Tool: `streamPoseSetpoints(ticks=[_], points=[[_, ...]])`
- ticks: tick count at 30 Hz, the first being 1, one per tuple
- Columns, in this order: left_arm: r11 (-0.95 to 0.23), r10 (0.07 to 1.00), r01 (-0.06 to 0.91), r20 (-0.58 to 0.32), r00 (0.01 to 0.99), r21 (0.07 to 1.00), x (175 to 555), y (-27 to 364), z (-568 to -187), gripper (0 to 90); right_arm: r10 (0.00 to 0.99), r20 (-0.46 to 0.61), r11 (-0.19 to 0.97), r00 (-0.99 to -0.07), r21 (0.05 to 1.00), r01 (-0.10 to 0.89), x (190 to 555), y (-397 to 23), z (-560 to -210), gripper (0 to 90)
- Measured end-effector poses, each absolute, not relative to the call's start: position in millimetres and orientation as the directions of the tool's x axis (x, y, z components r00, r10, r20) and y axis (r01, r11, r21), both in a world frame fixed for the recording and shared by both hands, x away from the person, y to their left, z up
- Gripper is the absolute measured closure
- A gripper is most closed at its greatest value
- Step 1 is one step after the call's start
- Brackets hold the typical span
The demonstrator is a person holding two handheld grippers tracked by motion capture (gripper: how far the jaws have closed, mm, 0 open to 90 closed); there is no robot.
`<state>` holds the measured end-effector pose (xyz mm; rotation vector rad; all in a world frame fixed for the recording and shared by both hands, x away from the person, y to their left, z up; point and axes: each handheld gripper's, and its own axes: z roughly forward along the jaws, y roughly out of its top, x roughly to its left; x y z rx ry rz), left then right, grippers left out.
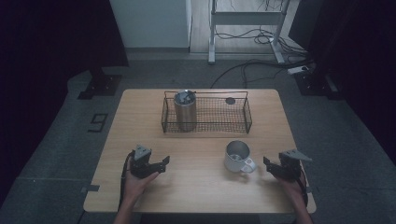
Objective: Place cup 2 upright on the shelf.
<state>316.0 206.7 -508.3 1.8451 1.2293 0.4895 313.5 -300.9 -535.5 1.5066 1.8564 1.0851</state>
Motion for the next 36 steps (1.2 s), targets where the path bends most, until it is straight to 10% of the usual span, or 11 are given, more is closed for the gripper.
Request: streamPoseSetpoints(ticks=[36], points=[[-0.125, 0.883, 0.569, -0.169, 0.437, 0.813, 308.9, 215.9, -504.6, 14.6, 0.865, 0.052, 0.18, -0.499, 0.896, 0.406, 301.1, -201.9, -453.2, 14.9]])
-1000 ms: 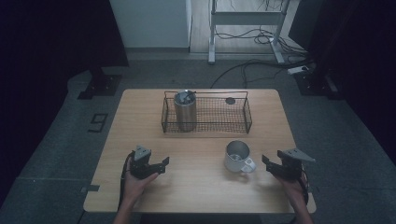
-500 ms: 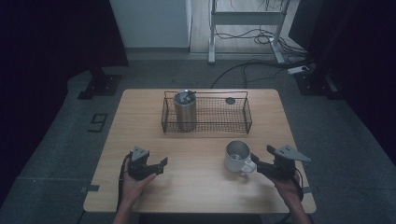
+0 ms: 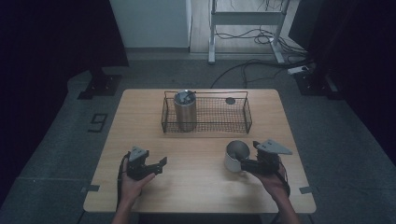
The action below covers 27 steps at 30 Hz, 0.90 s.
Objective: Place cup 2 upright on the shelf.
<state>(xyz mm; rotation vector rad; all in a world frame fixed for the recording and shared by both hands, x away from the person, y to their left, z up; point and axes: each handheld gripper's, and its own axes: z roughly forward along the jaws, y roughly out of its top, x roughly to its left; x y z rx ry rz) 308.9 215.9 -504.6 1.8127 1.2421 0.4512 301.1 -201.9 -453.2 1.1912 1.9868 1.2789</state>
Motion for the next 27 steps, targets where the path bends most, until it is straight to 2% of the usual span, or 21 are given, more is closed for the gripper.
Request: streamPoseSetpoints(ticks=[9, 19, 27], points=[[-0.137, 0.882, 0.567, -0.161, 0.444, 0.812, 307.4, 213.6, -504.7, 14.6, 0.862, 0.032, 0.207, -0.506, 0.889, 0.409, 308.9, -177.5, -456.8, 13.5], [-0.153, 0.879, 0.569, -0.152, 0.452, 0.808, 306.5, 208.5, -506.3, 14.6, 0.878, 0.028, 0.205, -0.478, 0.88, 0.429, 311.8, -183.7, -465.4, 12.3], [-0.15, 0.878, 0.57, -0.156, 0.452, 0.808, 305.9, 209.6, -505.5, 14.6, 0.884, 0.032, 0.209, -0.466, 0.865, 0.456, 313.9, -184.2, -470.6, 7.2]])
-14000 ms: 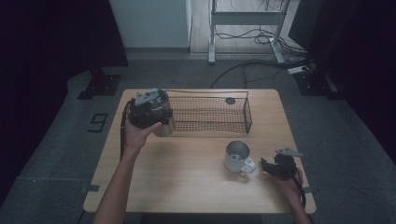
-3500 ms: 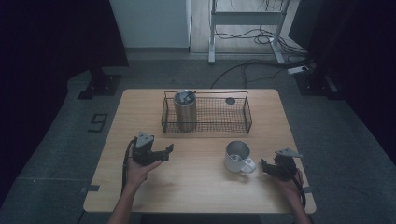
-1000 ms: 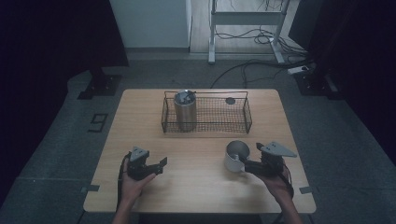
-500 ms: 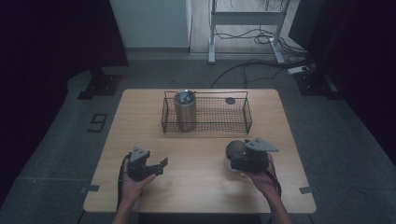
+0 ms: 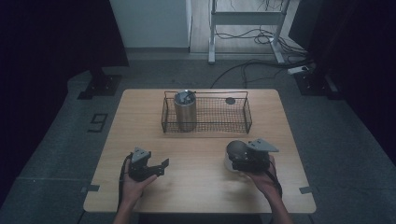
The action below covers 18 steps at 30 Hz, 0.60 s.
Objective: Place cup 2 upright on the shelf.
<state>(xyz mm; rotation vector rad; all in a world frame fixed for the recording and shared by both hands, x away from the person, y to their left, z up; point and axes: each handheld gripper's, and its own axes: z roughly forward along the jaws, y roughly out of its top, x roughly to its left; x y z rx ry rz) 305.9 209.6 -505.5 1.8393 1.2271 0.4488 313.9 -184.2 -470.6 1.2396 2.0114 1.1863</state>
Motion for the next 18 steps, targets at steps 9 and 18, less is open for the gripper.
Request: streamPoseSetpoints(ticks=[9, 18], points=[[-0.134, 0.888, 0.577, -0.161, 0.43, 0.806, 305.5, 212.5, -506.0, 14.6, 0.891, 0.017, 0.24, -0.454, 0.831, 0.501, 321.3, -177.5, -480.9, 0.8], [-0.124, 0.875, 0.589, -0.191, 0.444, 0.799, 306.2, 213.3, -507.8, 14.8, 0.897, 0.013, 0.247, -0.442, 0.814, 0.525, 326.5, -176.2, -488.0, 0.0]])
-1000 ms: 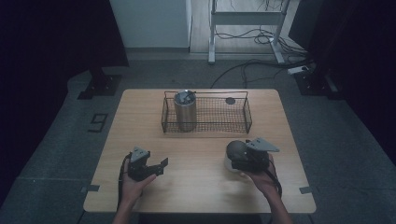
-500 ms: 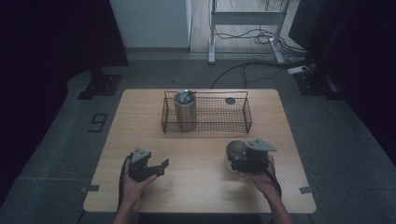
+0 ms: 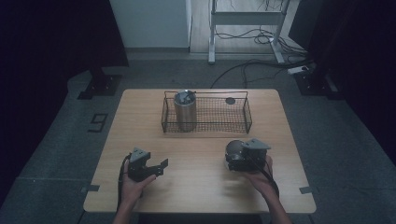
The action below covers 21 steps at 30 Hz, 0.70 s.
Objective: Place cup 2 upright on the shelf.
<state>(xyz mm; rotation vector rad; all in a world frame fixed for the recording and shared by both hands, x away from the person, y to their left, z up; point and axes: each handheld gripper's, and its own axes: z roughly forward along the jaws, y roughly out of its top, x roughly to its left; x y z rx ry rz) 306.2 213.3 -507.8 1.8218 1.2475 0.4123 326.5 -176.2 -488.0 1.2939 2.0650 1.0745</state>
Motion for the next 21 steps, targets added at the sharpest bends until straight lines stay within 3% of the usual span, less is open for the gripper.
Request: streamPoseSetpoints(ticks=[5, 21], points=[[-0.124, 0.876, 0.594, -0.194, 0.441, 0.795, 306.4, 213.7, -509.4, 14.9, 0.888, 0.011, 0.27, -0.46, 0.798, 0.539, 329.6, -175.8, -495.5, 6.0], [-0.088, 0.867, 0.572, -0.22, 0.448, 0.815, 302.8, 213.9, -505.2, 15.9, 0.88, 0.01, 0.27, -0.475, 0.812, 0.517, 330.8, -178.4, -499.2, 6.9]])
